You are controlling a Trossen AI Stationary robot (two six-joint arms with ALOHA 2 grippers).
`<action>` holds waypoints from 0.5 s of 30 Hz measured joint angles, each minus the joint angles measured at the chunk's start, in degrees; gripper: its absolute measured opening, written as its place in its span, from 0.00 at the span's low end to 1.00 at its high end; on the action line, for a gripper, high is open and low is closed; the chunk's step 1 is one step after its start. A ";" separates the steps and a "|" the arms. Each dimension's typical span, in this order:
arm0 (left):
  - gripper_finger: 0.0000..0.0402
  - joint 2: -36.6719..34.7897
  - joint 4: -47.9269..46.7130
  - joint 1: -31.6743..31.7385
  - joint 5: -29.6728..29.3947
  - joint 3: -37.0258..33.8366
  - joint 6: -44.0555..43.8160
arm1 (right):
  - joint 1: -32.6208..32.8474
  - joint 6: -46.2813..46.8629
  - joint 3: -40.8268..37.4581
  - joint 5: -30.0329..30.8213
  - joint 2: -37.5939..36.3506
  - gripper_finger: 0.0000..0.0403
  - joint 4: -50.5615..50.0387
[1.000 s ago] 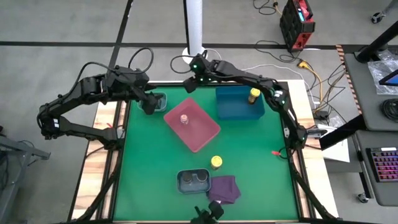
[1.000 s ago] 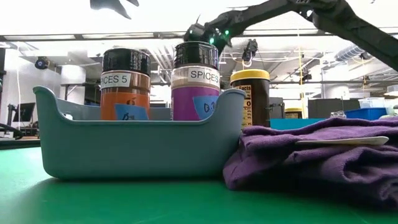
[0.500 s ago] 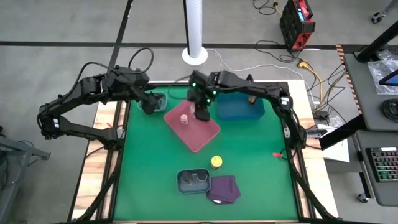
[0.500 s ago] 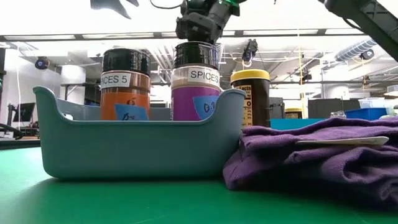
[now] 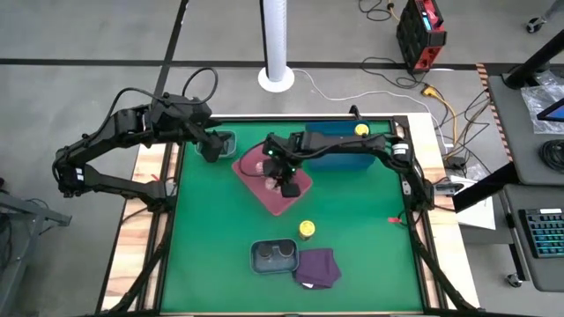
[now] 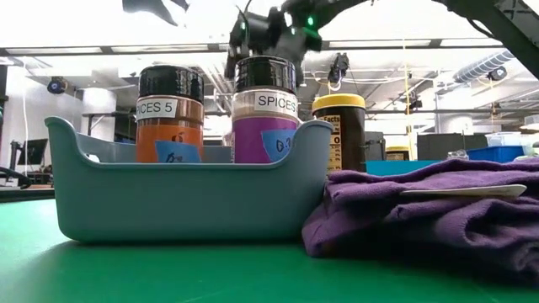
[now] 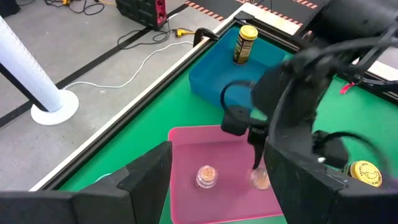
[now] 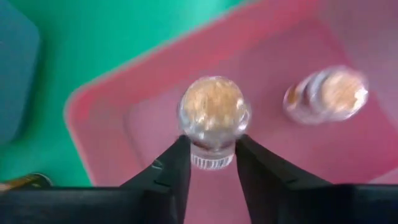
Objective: Sort spices by type
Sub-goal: Put the transparent seasoning bottle into the pink bin
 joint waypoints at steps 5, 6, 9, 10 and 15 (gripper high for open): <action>0.59 -0.02 -0.02 0.00 0.01 0.00 0.08 | 0.02 1.48 -6.57 0.19 -0.87 0.18 7.17; 0.59 -0.02 -0.02 0.00 0.00 0.00 0.20 | 0.00 1.60 -7.36 0.89 -0.99 0.16 8.61; 0.59 -0.02 -0.01 0.00 0.02 0.00 0.20 | -0.09 1.67 -8.57 2.23 -1.08 0.10 10.55; 0.59 -0.02 0.00 0.00 0.00 0.00 0.20 | -0.09 1.71 -8.80 2.55 -1.08 0.08 10.49; 0.59 -0.02 0.04 0.00 0.02 0.00 0.20 | -0.11 2.61 -8.26 2.66 -1.58 0.03 9.97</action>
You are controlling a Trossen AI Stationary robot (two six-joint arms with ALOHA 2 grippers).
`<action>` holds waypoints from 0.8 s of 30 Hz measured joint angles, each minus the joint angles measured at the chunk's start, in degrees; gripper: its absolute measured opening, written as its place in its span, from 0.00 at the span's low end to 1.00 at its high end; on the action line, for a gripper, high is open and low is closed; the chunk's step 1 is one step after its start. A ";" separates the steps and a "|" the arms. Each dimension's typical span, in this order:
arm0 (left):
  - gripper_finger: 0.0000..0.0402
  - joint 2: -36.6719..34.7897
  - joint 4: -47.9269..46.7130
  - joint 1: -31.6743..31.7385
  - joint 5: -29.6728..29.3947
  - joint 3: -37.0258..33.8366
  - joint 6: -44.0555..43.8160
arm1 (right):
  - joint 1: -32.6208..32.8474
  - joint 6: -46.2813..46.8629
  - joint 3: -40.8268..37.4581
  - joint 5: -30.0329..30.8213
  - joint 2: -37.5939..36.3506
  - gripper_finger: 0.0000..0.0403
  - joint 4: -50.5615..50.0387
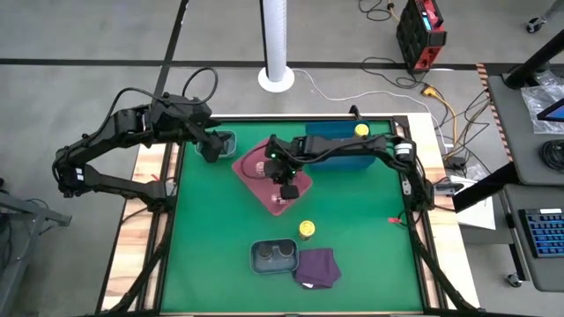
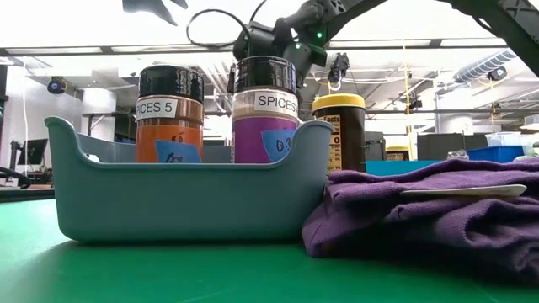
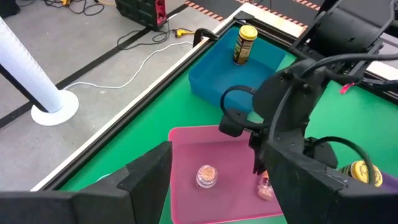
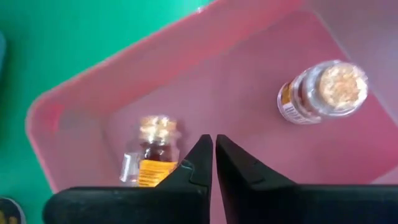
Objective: Sort spices by type
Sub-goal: Put the transparent seasoning bottle into the pink bin
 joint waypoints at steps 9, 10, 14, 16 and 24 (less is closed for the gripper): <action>0.59 0.02 0.04 0.00 -0.01 0.00 0.04 | 3.41 2.74 3.82 -0.26 -0.35 0.17 -9.34; 0.59 0.00 0.03 0.00 -0.02 0.00 0.09 | 4.00 4.05 3.80 -0.27 -0.35 0.20 -9.22; 0.59 0.02 0.03 0.00 -0.02 0.00 0.29 | 6.05 7.96 3.59 0.40 -0.35 0.36 -7.07; 0.59 0.02 0.04 0.00 -0.02 0.00 0.70 | 6.66 8.26 3.56 0.98 -0.35 0.43 -6.16; 0.59 0.01 0.03 -0.01 -0.02 0.00 1.33 | 6.67 8.54 1.88 2.49 1.97 0.58 -5.83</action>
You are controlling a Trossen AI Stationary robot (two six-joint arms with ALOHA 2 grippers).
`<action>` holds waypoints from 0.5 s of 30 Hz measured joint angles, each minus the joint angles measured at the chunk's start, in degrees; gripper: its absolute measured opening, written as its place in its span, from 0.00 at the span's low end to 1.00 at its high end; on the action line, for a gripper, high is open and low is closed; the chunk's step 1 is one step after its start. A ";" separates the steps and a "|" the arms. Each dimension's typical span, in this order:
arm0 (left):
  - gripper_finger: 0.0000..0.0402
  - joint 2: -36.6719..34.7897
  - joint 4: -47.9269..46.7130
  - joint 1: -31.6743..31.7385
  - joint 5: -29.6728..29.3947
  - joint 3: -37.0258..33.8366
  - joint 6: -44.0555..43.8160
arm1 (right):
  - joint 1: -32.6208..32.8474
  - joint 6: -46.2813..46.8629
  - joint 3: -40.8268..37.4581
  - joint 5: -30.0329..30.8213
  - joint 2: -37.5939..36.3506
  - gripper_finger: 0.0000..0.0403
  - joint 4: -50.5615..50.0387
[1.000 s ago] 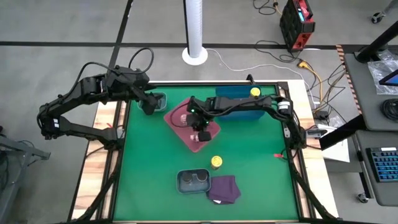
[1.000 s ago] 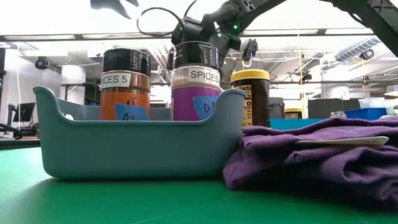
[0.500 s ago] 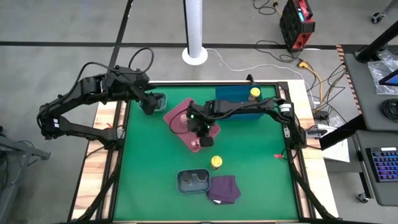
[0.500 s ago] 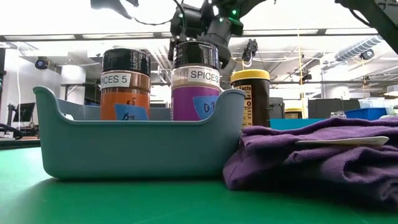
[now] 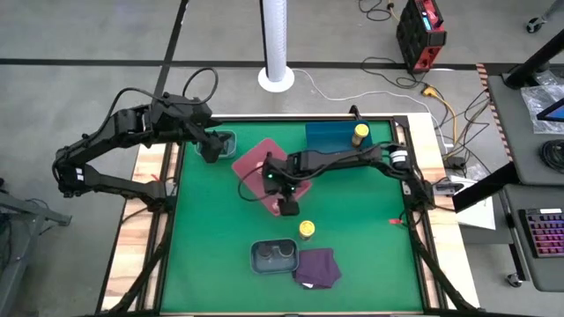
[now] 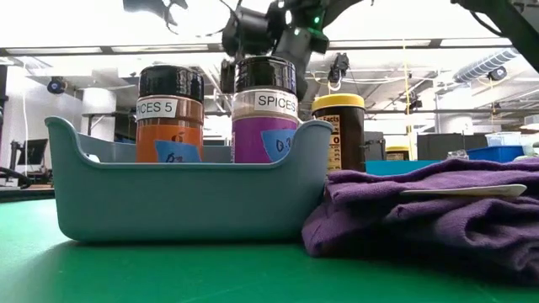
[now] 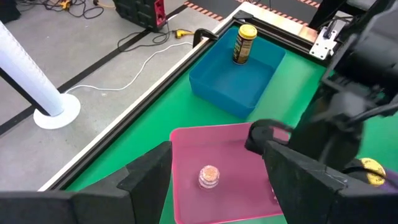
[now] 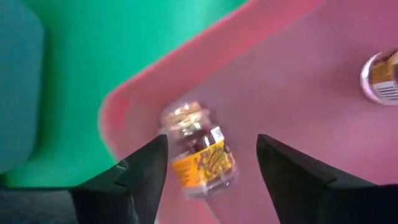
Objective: Sort spices by type
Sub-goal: Put the transparent seasoning bottle into the pink bin
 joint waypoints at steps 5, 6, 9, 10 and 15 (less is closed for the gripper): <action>0.59 0.01 0.01 0.01 0.00 0.00 0.20 | 0.09 -0.52 0.02 -0.08 3.06 0.60 0.34; 0.59 0.01 0.00 0.00 0.00 0.00 0.20 | 0.11 -0.34 0.02 -0.01 3.50 0.60 0.26; 0.59 0.01 0.00 0.01 0.00 0.00 0.15 | 0.09 0.71 0.00 0.00 4.42 0.59 0.26; 0.59 0.01 0.00 0.01 0.00 0.00 0.13 | 0.04 0.79 0.00 0.04 4.45 0.59 0.26; 0.59 0.12 0.00 0.00 0.00 0.00 0.15 | -0.53 -0.10 0.00 0.05 4.41 0.56 0.85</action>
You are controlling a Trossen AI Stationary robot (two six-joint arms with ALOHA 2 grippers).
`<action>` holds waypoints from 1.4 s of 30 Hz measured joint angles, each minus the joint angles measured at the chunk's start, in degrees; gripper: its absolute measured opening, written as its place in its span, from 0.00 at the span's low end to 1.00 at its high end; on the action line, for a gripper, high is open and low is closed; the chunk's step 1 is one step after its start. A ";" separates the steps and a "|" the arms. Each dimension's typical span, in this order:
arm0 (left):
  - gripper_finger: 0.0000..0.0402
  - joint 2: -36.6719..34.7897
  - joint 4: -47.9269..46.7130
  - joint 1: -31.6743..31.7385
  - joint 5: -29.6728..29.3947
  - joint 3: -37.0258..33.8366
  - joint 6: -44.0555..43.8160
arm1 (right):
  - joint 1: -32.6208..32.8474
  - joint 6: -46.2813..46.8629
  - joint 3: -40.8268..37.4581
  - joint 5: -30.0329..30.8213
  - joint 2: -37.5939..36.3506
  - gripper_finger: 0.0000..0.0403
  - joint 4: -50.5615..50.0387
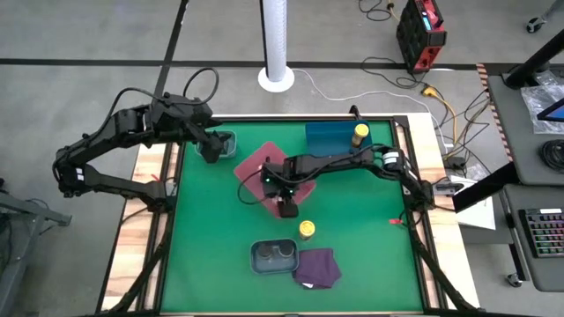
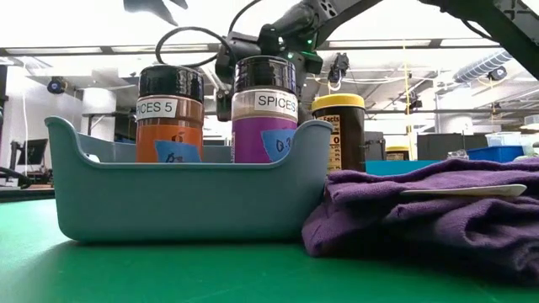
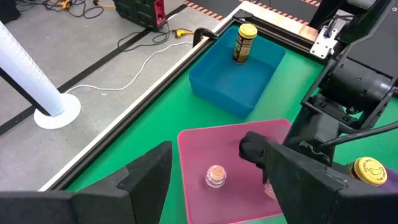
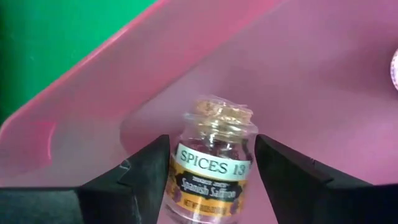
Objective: Sort spices by type
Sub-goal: Put the transparent seasoning bottle into the pink bin
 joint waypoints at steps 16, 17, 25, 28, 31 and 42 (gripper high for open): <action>0.59 0.20 0.07 0.00 -0.04 0.00 0.00 | -3.36 0.64 0.26 -0.40 -0.41 0.15 1.46; 0.59 0.20 0.07 -0.01 -0.04 0.00 0.00 | -3.57 0.67 0.26 -0.98 -0.48 0.11 1.71; 0.59 0.33 0.07 0.00 -0.04 0.00 0.00 | -3.68 0.89 0.87 -1.05 -0.72 0.07 1.16; 0.59 0.33 0.06 0.00 -0.04 0.00 0.00 | -3.64 2.44 1.45 -0.78 -0.83 0.16 0.03; 0.59 0.33 0.07 -0.01 -0.04 0.00 0.01 | -3.64 2.84 2.59 -0.17 -0.91 0.28 -2.77; 0.59 0.33 0.07 0.00 -0.07 -0.02 0.19 | -3.36 2.94 1.28 -0.52 0.30 0.63 -5.65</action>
